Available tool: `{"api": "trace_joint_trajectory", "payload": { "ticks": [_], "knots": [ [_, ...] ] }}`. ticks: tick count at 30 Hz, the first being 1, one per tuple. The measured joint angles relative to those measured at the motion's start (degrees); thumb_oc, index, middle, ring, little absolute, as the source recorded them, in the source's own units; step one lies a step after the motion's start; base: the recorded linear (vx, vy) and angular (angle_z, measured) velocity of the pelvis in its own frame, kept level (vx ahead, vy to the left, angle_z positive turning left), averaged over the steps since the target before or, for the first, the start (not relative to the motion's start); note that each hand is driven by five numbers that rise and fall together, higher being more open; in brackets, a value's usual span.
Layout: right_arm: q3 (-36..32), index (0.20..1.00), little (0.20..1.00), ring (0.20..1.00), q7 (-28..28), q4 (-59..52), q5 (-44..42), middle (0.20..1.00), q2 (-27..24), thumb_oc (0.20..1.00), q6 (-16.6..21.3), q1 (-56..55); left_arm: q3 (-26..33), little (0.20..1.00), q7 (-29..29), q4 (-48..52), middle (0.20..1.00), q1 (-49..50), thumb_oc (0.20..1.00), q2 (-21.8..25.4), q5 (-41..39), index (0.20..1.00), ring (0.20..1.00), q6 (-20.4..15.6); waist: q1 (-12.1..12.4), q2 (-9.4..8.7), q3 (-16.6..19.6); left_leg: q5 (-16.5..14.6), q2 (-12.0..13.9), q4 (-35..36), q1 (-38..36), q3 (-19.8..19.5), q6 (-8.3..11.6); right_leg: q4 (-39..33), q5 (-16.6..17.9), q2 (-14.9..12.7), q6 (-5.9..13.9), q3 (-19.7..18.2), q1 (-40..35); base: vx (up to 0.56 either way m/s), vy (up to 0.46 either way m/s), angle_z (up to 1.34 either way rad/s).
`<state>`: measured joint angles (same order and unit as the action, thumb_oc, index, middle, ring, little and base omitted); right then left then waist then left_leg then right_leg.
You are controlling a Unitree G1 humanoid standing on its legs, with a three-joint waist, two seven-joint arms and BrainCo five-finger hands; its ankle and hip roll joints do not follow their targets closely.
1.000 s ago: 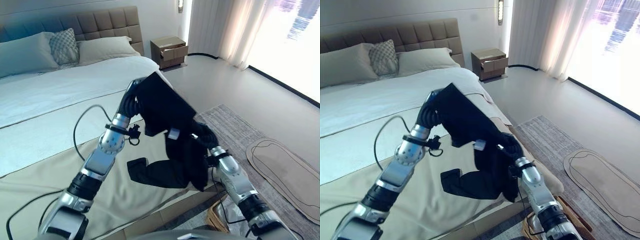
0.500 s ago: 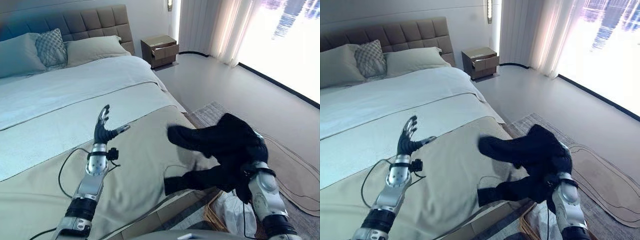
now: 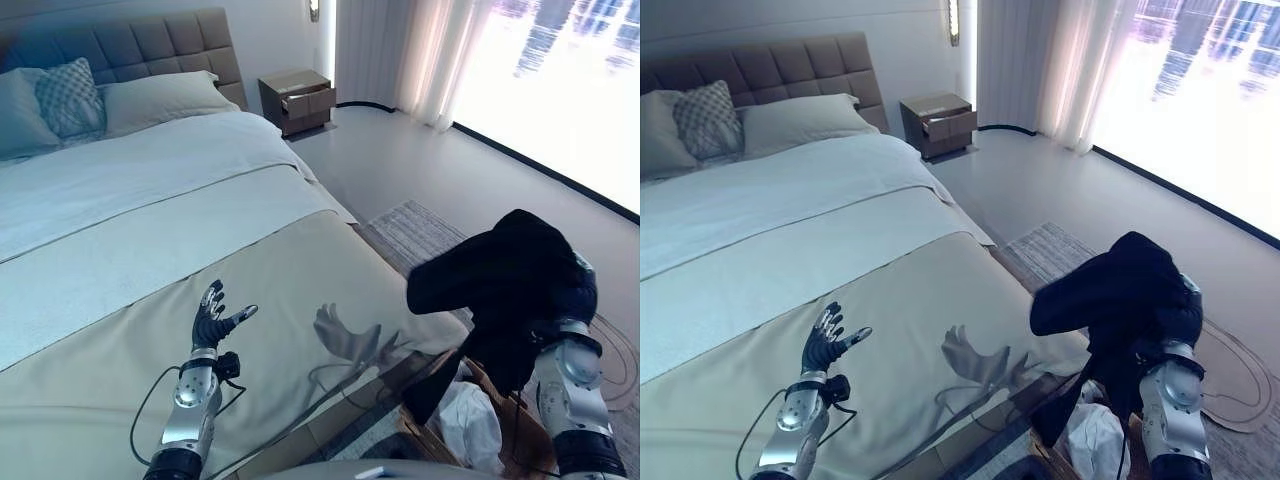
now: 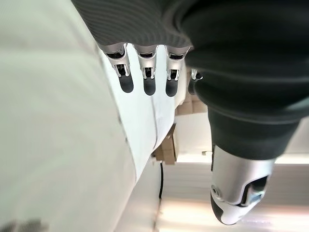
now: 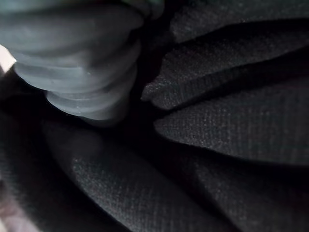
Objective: Pick up clothes into the bucket
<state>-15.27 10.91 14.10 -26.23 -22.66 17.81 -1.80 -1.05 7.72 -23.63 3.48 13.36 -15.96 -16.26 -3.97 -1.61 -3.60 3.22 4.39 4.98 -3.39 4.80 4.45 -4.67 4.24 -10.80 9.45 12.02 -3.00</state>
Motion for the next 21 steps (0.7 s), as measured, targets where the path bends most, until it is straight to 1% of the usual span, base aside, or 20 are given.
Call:
{"api": "trace_joint_trajectory", "payload": {
  "ticks": [1,2,3,6,7,8,9,10,11,12,13,14,15,16,17,18,20,21],
  "knots": [
    [-0.06,0.2,0.2,0.2,0.12,0.0,-0.02,0.2,-0.01,0.2,0.1,-0.04,-0.02,1.0,-0.67,1.04,1.0,0.05,1.0,-0.17,-2.12,1.0,1.0,-0.37,-0.65,-0.48,-0.27,-0.01,-0.25,0.0,0.06,1.12,-0.02,0.92,0.05,-0.34,0.05,-0.8,1.3,-0.1,0.105,-0.22],
    [-0.04,0.2,0.2,0.2,0.21,-0.01,-0.03,0.2,0.0,0.2,0.23,0.05,-0.02,1.0,-1.38,2.54,1.0,0.0,1.0,-0.5,-3.47,1.0,1.0,-1.01,-0.48,-0.64,-1.09,-0.06,-0.61,0.0,-0.03,1.38,-0.21,1.45,0.02,-0.73,0.09,-1.48,1.48,-0.09,0.097,-0.26],
    [-0.03,0.2,0.2,0.2,0.28,-0.01,-0.02,0.2,0.06,0.2,0.23,-0.07,-0.06,1.0,-1.89,3.06,1.0,-0.06,1.0,-0.62,-3.97,1.0,1.0,-1.32,-1.2,-0.94,-1.34,-0.14,-1.0,0.0,-0.04,1.59,-0.32,1.58,0.32,-1.05,0.18,-1.92,1.92,-0.12,0.089,-0.2],
    [0.33,0.2,0.2,0.2,0.65,0.02,0.05,0.2,0.27,0.2,0.26,0.62,-0.03,1.0,-2.73,4.17,1.0,-0.49,1.0,-0.71,-6.28,1.0,1.0,-2.12,-1.27,-1.2,-3.01,-0.29,-1.88,-0.18,-0.37,3.9,-0.77,5.26,1.04,-2.05,0.48,-3.82,4.85,-0.14,0.061,-0.45],
    [0.86,0.2,0.2,0.2,1.05,0.18,0.05,0.2,1.18,0.2,0.26,2.08,0.06,1.0,-2.68,4.22,1.0,-1.22,1.0,-0.26,-6.71,1.0,1.0,-2.32,-0.27,-1.48,-4.64,-0.81,-1.88,-1.24,-0.48,6.58,-1.54,8.1,2.75,-2.34,0.4,-2.88,7.52,-0.1,0.0,-0.9],
    [1.59,0.2,0.2,0.2,1.25,0.18,0.06,0.2,1.55,0.2,0.25,3.41,0.04,1.0,-2.72,4.29,1.0,-1.76,1.0,0.06,-7.47,1.0,1.0,-2.41,0.43,-1.5,-5.88,-1.67,-1.2,-2.0,-0.53,8.09,-2.65,9.03,3.76,-2.55,0.33,-1.69,8.77,-0.09,-0.056,-0.95],
    [3.41,0.2,0.2,0.2,1.51,0.62,0.2,0.2,1.62,0.2,0.27,4.36,0.04,1.0,-2.71,4.33,1.0,-2.51,1.0,0.73,-7.62,1.0,1.0,-2.51,0.45,-2.13,-6.87,-2.14,-1.41,-2.32,-0.96,9.87,-2.72,7.91,3.41,-4.39,-0.76,3.79,8.3,-0.05,-0.053,-0.6],
    [4.1,0.2,0.2,0.2,1.66,1.21,0.28,0.2,1.55,0.2,0.23,4.51,0.12,1.0,-2.72,4.34,1.0,-2.85,1.0,0.84,-7.86,1.0,1.0,-2.54,0.72,-2.19,-6.95,-1.89,-1.05,-2.25,-1.01,10.57,-2.97,8.1,1.71,-5.45,-2.15,6.64,8.1,-0.04,-0.075,-0.4],
    [5.06,0.2,0.2,0.2,1.71,2.38,0.45,0.2,1.51,0.2,-0.25,5.01,0.12,1.0,-2.69,4.52,1.0,-3.25,1.0,0.81,-8.25,1.0,1.0,-2.76,1.62,-1.43,-7.4,-1.9,0.16,-2.52,-0.99,11.23,-3.26,13.95,0.65,-7.32,-2.7,10.47,9.39,-0.01,-0.024,-0.25],
    [5.16,0.2,0.2,0.2,1.7,2.45,0.62,0.2,1.51,0.2,-0.57,4.88,0.12,1.0,-2.69,4.58,1.0,-3.45,1.0,0.77,-8.54,1.0,1.0,-3.03,1.96,-1.05,-7.64,-2.48,0.65,-2.56,-0.99,10.89,-3.4,16.77,0.25,-8.06,-2.18,10.68,9.55,-0.03,-0.129,-0.16],
    [5.23,0.2,0.2,0.2,1.67,2.42,1.31,0.2,1.51,0.2,-0.87,4.75,0.15,1.0,-2.67,4.75,1.0,-3.31,1.0,1.28,-8.55,1.0,1.0,-3.17,2.15,-1.2,-7.55,-2.42,1.1,-2.76,-1.05,10.85,-3.4,19.85,-0.52,-11.02,-2.0,10.63,9.05,-0.03,-0.209,-0.07],
    [5.29,0.2,0.2,0.2,1.64,2.22,2.66,0.2,1.49,0.2,-1.04,4.8,0.25,1.0,-2.53,4.74,1.0,-3.18,1.0,2.35,-8.56,1.0,1.0,-3.15,2.97,-2.11,-6.98,-1.82,1.08,-2.71,-1.11,11.46,-2.56,19.68,-0.7,-14.1,-1.48,10.99,7.48,-0.02,-0.214,-0.15],
    [5.47,0.2,0.2,0.2,1.63,2.24,3.56,0.2,1.47,0.2,-1.19,4.87,0.27,1.0,-2.43,4.78,1.0,-3.12,1.0,3.06,-8.55,1.0,1.0,-3.18,3.79,-2.75,-6.58,-1.77,0.88,-2.6,-1.24,12.11,-2.25,18.5,-0.58,-15.34,-1.02,11.51,6.71,-0.01,-0.181,-0.43],
    [6.84,0.2,0.2,0.2,1.61,2.22,5.03,0.2,1.4,0.2,-1.55,5.22,0.8,1.0,-2.22,4.86,1.0,-3.01,1.0,4.64,-8.54,1.0,1.0,-3.19,4.82,-4.14,-5.93,-1.6,0.43,-2.56,-1.35,12.66,-0.89,15.08,1.25,-16.66,-0.29,12.11,5.25,-0.01,-0.158,-0.45],
    [7.51,0.2,0.2,0.2,1.57,2.3,5.62,0.2,1.43,0.2,-1.89,5.35,1.4,1.0,-2.17,4.89,1.0,-3.11,1.0,5.29,-8.52,1.0,1.0,-3.19,4.88,-4.72,-5.85,-1.23,0.31,-2.47,-1.46,12.77,0.21,13.41,0.8,-16.31,2.39,11.86,4.27,-0.01,-0.201,-0.4],
    [7.8,0.2,0.2,0.2,1.68,3.09,6.66,0.2,0.78,0.2,-2.66,5.57,2.01,1.0,-1.85,4.77,1.0,-2.62,1.0,3.88,-8.51,1.0,1.0,-3.18,4.64,-3.14,-6.1,-0.84,2.21,-2.62,-1.28,12.17,0.46,12.6,0.78,-13.75,3.24,11.98,3.99,-0.01,-0.191,-0.24],
    [7.9,0.2,0.2,0.2,1.81,3.82,7.9,0.2,-1.1,0.2,-4.33,5.57,1.96,1.0,-1.76,5.09,1.0,-2.3,1.0,1.36,-8.47,1.0,1.0,-3.2,3.99,-1.03,-5.63,-0.8,3.82,-3.41,-1.25,12.24,0.4,12.21,0.57,-11.48,3.05,10.52,4.92,0.02,-0.18,-0.4],
    [7.89,0.2,0.2,0.2,1.89,3.85,8.19,0.2,-1.6,0.2,-4.63,5.57,1.97,1.0,-1.68,5.21,1.0,-2.36,1.0,0.75,-8.46,1.0,1.0,-3.21,3.35,-0.84,-5.53,-0.81,3.95,-3.53,-1.31,12.43,0.41,11.79,0.57,-11.19,3.05,10.35,4.84,0.02,-0.184,-0.38]
  ]
}}
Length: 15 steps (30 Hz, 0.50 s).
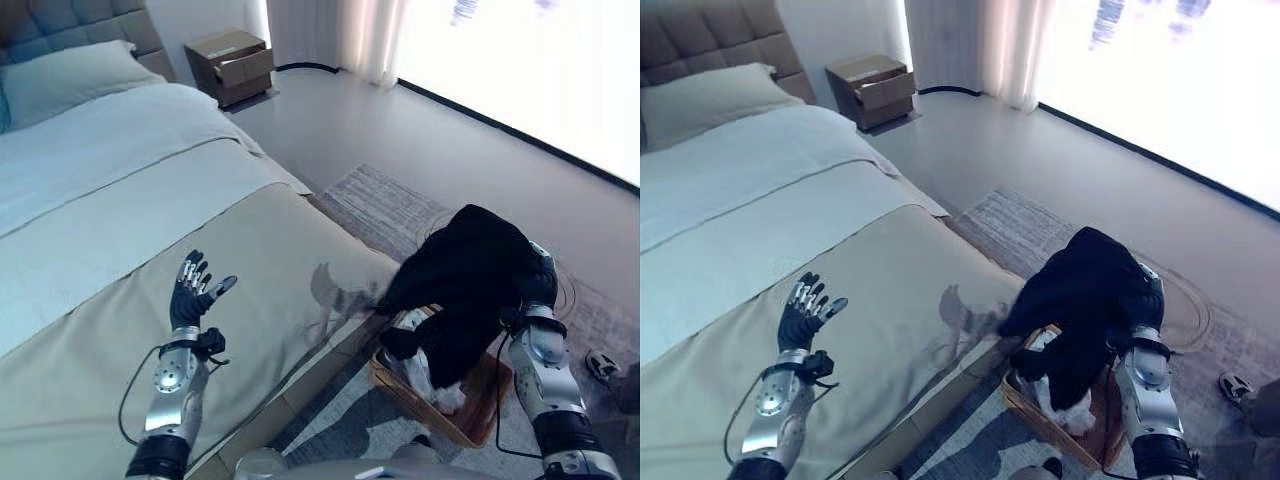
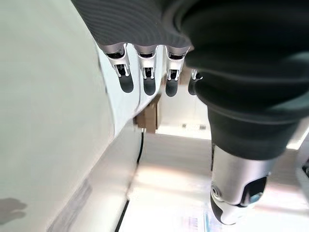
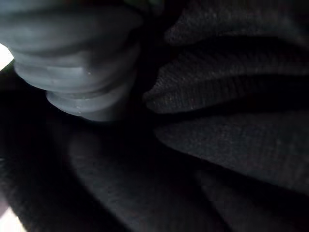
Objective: Pick up clothes into the bucket
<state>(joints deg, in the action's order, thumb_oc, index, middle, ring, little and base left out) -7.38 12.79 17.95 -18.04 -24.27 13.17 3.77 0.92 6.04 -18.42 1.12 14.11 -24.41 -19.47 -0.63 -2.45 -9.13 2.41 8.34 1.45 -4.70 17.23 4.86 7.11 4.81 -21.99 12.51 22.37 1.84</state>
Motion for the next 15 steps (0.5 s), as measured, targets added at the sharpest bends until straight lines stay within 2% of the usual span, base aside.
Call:
{"api": "trace_joint_trajectory", "payload": {
  "ticks": [3,5,8,12,13,15],
  "knots": [
    [-0.21,0.2,0.2,0.2,0.41,0.02,1.35,0.2,-1.01,0.2,-0.21,-0.57,-0.1,1.0,0.2,0.92,1.0,-0.25,1.0,-0.83,0.03,1.0,1.0,-0.09,-1.6,-0.18,0.48,-0.49,0.38,-0.41,-0.68,0.98,0.71,-3.14,1.08,0.86,-0.19,-0.78,-1.22,0.01,-0.159,-0.21],
    [-0.12,0.2,0.2,0.2,0.84,0.05,3.03,0.2,-1.01,0.2,-0.28,-0.71,0.13,1.0,0.6,1.38,1.0,-0.6,1.0,-0.57,-0.04,1.0,1.0,-0.11,-1.71,-1.67,0.55,-1.0,0.08,-0.91,-0.31,1.53,1.52,-3.95,1.84,0.59,0.04,-1.44,-0.81,-0.04,-0.165,-0.16],
    [0.01,0.2,0.2,0.2,1.43,0.04,4.34,0.2,-0.92,0.2,-0.3,-0.6,0.31,1.0,1.44,1.7,1.0,-0.94,1.0,-0.07,-0.1,1.0,1.0,-0.15,-1.42,-2.83,1.2,-1.09,-0.27,-2.11,2.11,0.95,1.63,-4.23,2.31,0.18,-0.04,-1.35,0.49,-0.11,-0.091,0.09],
    [0.02,0.2,0.2,0.2,3.83,0.47,5.72,0.2,-1.47,0.2,-0.13,1.72,-0.42,1.0,2.9,4.84,1.0,-1.81,1.0,1.16,-0.33,1.0,1.0,-1.27,-1.64,-1.94,-0.44,-1.04,0.01,-5.35,7.57,-0.82,1.58,-2.63,2.36,-0.24,-0.13,-1.2,4.25,-0.25,-0.108,0.16],
    [-0.23,0.2,0.2,0.2,5.2,1.45,5.76,0.2,-1.67,0.2,0.03,3.9,-0.94,1.0,3.6,6.38,1.0,-2.8,1.0,1.35,-1.23,1.0,1.0,-2.35,-1.7,-1.13,-2.78,-0.98,0.3,-6.97,10.01,-1.72,1.49,-1.64,2.41,-0.23,-0.25,-1.24,5.7,-0.17,-0.049,0.16],
    [-0.3,0.2,0.2,0.2,6.87,2.6,5.85,0.2,-1.87,0.2,0.21,6.58,-1.27,1.0,4.23,7.88,1.0,-3.81,1.0,1.54,-1.5,1.0,1.0,-2.9,-1.62,-0.16,-5.1,-1.01,0.69,-8.71,13.21,-1.99,1.5,-0.11,2.31,-0.31,-0.26,-1.64,8.96,-0.22,-0.022,0.07]
  ]
}}
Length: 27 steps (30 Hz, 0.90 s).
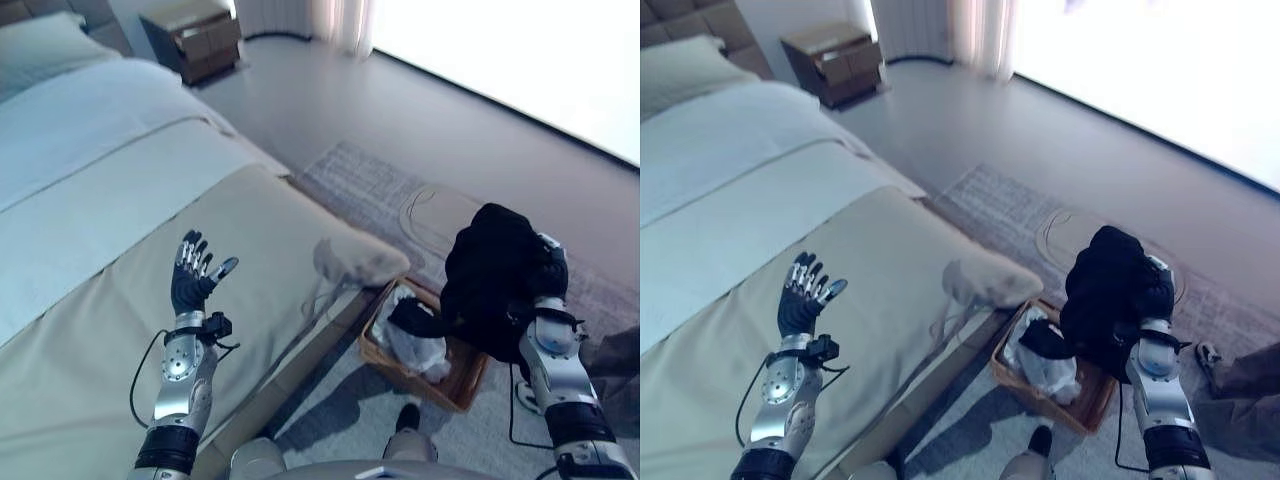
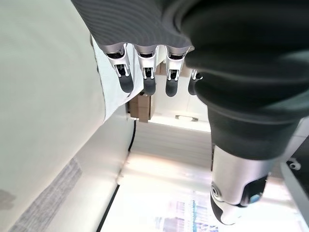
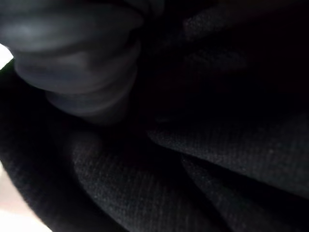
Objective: Pick up clothes into the bucket
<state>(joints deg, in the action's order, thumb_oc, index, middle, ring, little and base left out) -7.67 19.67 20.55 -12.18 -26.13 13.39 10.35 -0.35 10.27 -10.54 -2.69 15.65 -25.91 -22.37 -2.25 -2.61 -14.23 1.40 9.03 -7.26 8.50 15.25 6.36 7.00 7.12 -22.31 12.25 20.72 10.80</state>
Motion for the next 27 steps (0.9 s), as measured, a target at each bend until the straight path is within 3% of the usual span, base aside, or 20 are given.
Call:
{"api": "trace_joint_trajectory", "payload": {
  "ticks": [2,3,6,10,12,21,27],
  "knots": [
    [-0.39,0.2,0.2,0.2,1.52,1.14,0.07,0.2,-0.23,0.2,-0.01,4.66,-0.53,1.0,0.86,2.52,1.0,-1.39,1.0,1.04,-0.18,1.0,1.0,-0.95,0.11,0.99,-4.99,-0.11,0.03,-2.21,4.35,-0.82,-0.37,1.78,0.49,0.02,-0.98,-1.93,5.04,-0.22,-0.021,-0.15],
    [-0.43,0.2,0.2,0.2,1.61,1.56,0.07,0.2,-0.23,0.2,-0.07,5.74,-0.49,1.0,1.03,2.61,1.0,-1.74,1.0,1.05,-0.19,1.0,1.0,-1.03,0.13,1.21,-6.21,-0.13,0.05,-2.2,4.63,-0.5,-0.36,1.83,0.78,0.04,-1.33,-2.42,5.56,-0.19,-0.041,-0.22],
    [0.07,0.2,0.2,0.2,2.35,3.61,0.09,0.2,-1.45,0.2,0.12,8.13,-0.64,1.0,1.46,2.81,1.0,-2.48,1.0,0.9,-0.89,1.0,1.0,-1.79,0.81,1.13,-8.4,-2.9,-1.53,-6.35,9.38,-5.98,-0.36,2.36,1.3,0.27,-2.1,-4.97,10.2,-0.14,-0.042,-0.29],
    [-0.27,0.2,0.2,0.2,4.44,6.68,0.26,0.2,-5.79,0.2,0.3,11.07,-0.75,1.0,1.92,6.9,1.0,-4.7,1.0,0.65,-1.95,1.0,1.0,-2.21,-0.06,1.65,-12.48,-3.04,-1.68,-10.69,16.35,-7.57,-0.67,7.99,0.11,-1.2,-2.62,-5.3,16.46,-0.14,-0.006,0.14],
    [-0.3,0.2,0.2,0.2,6.04,8.87,0.33,0.2,-6.39,0.2,0.53,14.04,-0.79,1.0,2.25,8.23,1.0,-5.68,1.0,1.11,-2.18,1.0,1.0,-2.85,0.06,2.15,-13.11,-3.03,-1.6,-12.63,20.54,-7.64,-1.02,11.21,-0.85,-1.93,-3.49,-5.71,21.21,-0.09,0.028,0.13],
    [2.87,0.2,0.2,0.2,10.33,20.16,0.8,0.2,-9.07,0.2,0.62,26.36,-3.32,1.0,3.37,13.86,1.0,-7.23,1.0,1.62,-3.28,1.0,1.0,-4.51,0.37,5.73,-16.51,-3.55,-1.35,-16.82,30.96,-7.08,-1.62,15.48,-1.37,-2.24,-4.0,-8.59,33.05,-0.05,0.03,-0.05],
    [4.51,0.2,0.2,0.2,11.76,26.42,0.77,0.2,-11.82,0.2,0.35,29.34,-4.31,1.0,4.03,16.58,1.0,-7.92,1.0,2.02,-4.9,1.0,1.0,-6.06,0.46,6.24,-16.69,-5.04,-1.43,-21.37,35.71,-6.83,-1.91,21.07,-2.64,-3.05,-4.93,-11.02,39.57,-0.01,0.033,-0.04]
  ]
}}
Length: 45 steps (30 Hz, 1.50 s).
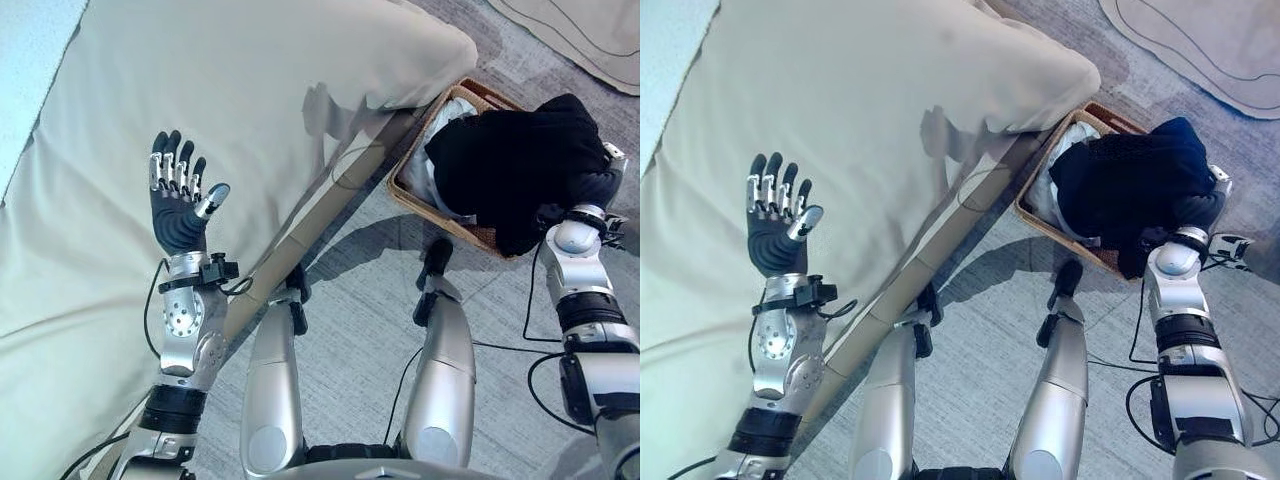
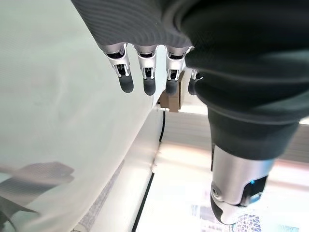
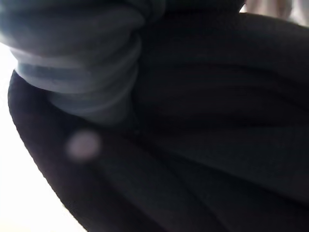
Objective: Pick up clothes into the bucket
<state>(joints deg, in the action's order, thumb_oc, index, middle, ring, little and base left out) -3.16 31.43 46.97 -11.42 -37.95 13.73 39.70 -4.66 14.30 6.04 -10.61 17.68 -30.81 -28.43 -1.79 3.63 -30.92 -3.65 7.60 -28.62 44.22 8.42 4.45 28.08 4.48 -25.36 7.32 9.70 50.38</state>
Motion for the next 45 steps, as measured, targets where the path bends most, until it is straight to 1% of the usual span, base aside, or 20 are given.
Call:
{"api": "trace_joint_trajectory", "payload": {
  "ticks": [4,7,9,14,18,20,24,27,31,32,33,34,37,41,45],
  "knots": [
    [2.19,0.2,0.2,0.2,0.39,3.51,0.15,0.2,-2.81,0.2,-0.07,4.01,-0.88,1.0,0.31,1.19,1.0,-1.17,1.0,0.26,-0.56,1.0,1.0,-0.22,0.23,0.27,0.04,-1.13,-0.13,-2.83,3.58,0.51,-0.38,2.82,-0.82,-0.54,-0.36,-1.8,4.51,-0.01,0.001,-0.03],
    [3.6,0.2,0.2,0.2,0.55,6.92,0.26,0.2,-4.93,0.2,-0.17,6.27,-1.24,1.0,0.54,2.21,1.0,-1.57,1.0,0.47,-1.34,1.0,1.0,-0.96,1.38,0.38,0.04,-1.59,-0.31,-4.6,5.94,0.51,-0.35,5.83,-2.2,-1.02,-0.81,-3.05,7.9,0.0,0.001,0.03],
    [4.45,0.2,0.2,0.2,0.56,9.02,0.68,0.2,-5.26,0.2,-0.19,7.58,-1.31,1.0,0.77,2.31,1.0,-1.57,1.0,0.94,-1.52,1.0,1.0,-1.12,1.37,0.42,0.06,-1.6,-0.3,-5.15,6.8,0.41,-0.34,6.83,-2.52,-1.1,-0.99,-3.31,9.01,0.0,-0.005,0.04],
    [5.87,0.2,0.2,0.2,0.57,14.7,0.79,0.2,-6.13,0.2,-0.55,10.19,-1.47,1.0,1.03,3.84,1.0,-1.46,1.0,1.65,-2.02,1.0,1.0,-1.19,1.62,0.62,0.16,-2.18,-0.79,-6.23,9.47,0.38,-0.09,9.29,-3.91,-1.79,-0.5,-4.63,12.81,0.01,-0.002,0.05],
    [6.22,0.2,0.2,0.2,0.58,15.54,0.8,0.2,-7.03,0.2,-1.56,10.65,-1.47,1.0,1.08,6.65,1.0,-1.79,1.0,2.26,-2.07,1.0,1.0,-1.86,1.81,0.91,0.19,-2.41,-0.84,-8.24,11.9,0.71,-0.39,11.25,-3.92,-1.81,-0.79,-6.03,15.94,0.0,-0.005,-0.01],
    [6.46,0.2,0.2,0.2,0.59,15.5,1.16,0.2,-8.06,0.2,-1.71,10.87,-1.46,1.0,1.08,7.61,1.0,-1.76,1.0,2.39,-2.7,1.0,1.0,-2.25,1.98,1.13,0.19,-3.02,-0.81,-9.15,12.8,0.87,-0.23,12.42,-4.43,-1.88,-0.77,-6.54,17.3,0.0,0.0,0.0],
    [10.52,0.2,0.2,0.2,0.46,15.83,3.28,0.2,-10.34,0.2,-2.42,13.86,-1.47,1.0,1.07,8.53,1.0,-1.61,1.0,2.6,-2.75,1.0,1.0,-2.36,2.79,1.23,0.19,-3.06,-0.84,-9.94,14.05,1.14,-0.18,14.42,-5.11,-1.97,-1.1,-7.66,19.7,0.0,-0.016,0.01],
    [12.42,0.2,0.2,0.2,0.38,16.09,4.87,0.2,-10.51,0.2,-2.49,16.65,-1.7,1.0,1.07,8.57,1.0,-1.65,1.0,2.61,-2.75,1.0,1.0,-2.37,2.91,1.4,0.23,-3.06,-0.87,-10.09,14.72,0.99,-0.14,15.52,-5.69,-2.13,-1.39,-7.84,20.83,0.0,-0.033,0.05],
    [15.77,0.2,0.2,0.2,0.29,20.05,8.68,0.2,-10.48,0.2,-3.16,19.38,-3.38,1.0,1.1,8.6,1.0,-1.7,1.0,2.6,-2.74,1.0,1.0,-2.37,3.39,1.61,0.32,-3.05,-0.96,-10.12,15.6,0.75,-0.14,17.03,-6.57,-2.4,-1.72,-8.03,22.34,0.0,-0.021,0.04],
    [16.08,0.395,0.395,0.395,0.28,20.98,9.18,0.395,-10.45,0.395,-3.69,19.44,-3.43,1.0,1.11,8.59,1.0,-1.72,1.0,2.61,-2.74,1.0,1.0,-2.37,3.72,1.62,0.32,-3.04,-0.96,-10.15,15.79,0.75,-0.13,17.53,-6.75,-2.42,-1.85,-8.16,22.75,0.0,0.0,0.0],
    [16.27,0.561,0.561,0.561,0.25,21.72,9.33,0.561,-10.4,0.561,-3.99,19.44,-3.38,1.0,1.15,8.59,1.0,-1.74,1.0,2.61,-2.75,1.0,1.0,-2.37,3.92,1.62,0.31,-3.05,-0.96,-10.18,15.82,0.78,-0.14,17.63,-6.9,-2.44,-1.93,-8.22,22.9,0.0,0.0,0.0],
    [16.28,1.0,1.0,1.0,0.2,22.13,9.59,1.0,-10.29,1.0,-4.47,19.05,-3.35,1.0,1.26,8.6,1.0,-1.73,1.0,2.62,-2.75,1.0,1.0,-2.38,4.15,1.66,0.33,-3.05,-0.96,-10.1,15.82,0.77,-0.14,17.76,-7.19,-2.42,-2.0,-8.22,23.0,0.0,0.0,0.0],
    [16.96,1.0,1.0,1.0,0.01,21.99,9.98,1.0,-9.96,1.0,-4.62,18.52,-3.33,1.0,1.58,8.6,1.0,-1.79,1.0,2.62,-2.75,1.0,1.0,-2.38,4.06,1.66,0.33,-3.05,-0.96,-10.1,15.89,0.75,-0.13,18.25,-7.51,-2.44,-1.92,-8.21,23.12,0.0,-0.025,0.01],
    [19.06,1.0,1.0,1.0,-1.75,20.57,11.7,1.0,-9.96,1.0,-4.64,18.16,-3.32,1.0,1.59,8.6,1.0,-2.23,1.0,2.61,-2.75,1.0,1.0,-2.38,3.95,1.65,0.34,-2.87,-0.91,-10.17,16.06,0.47,0.18,18.62,-7.57,-2.43,-1.9,-8.05,23.17,0.0,-0.027,0.01],
    [23.92,1.0,1.0,1.0,-5.21,18.36,15.72,1.0,-10.42,1.0,-4.63,17.27,-3.13,1.0,1.5,8.59,1.0,-2.82,1.0,2.62,-3.27,1.0,1.0,-2.43,3.81,1.61,0.36,-2.84,-0.87,-10.15,15.86,-0.03,0.21,18.71,-7.6,-2.48,-1.93,-7.54,22.52,-0.01,-0.02,0.01]
  ]
}}
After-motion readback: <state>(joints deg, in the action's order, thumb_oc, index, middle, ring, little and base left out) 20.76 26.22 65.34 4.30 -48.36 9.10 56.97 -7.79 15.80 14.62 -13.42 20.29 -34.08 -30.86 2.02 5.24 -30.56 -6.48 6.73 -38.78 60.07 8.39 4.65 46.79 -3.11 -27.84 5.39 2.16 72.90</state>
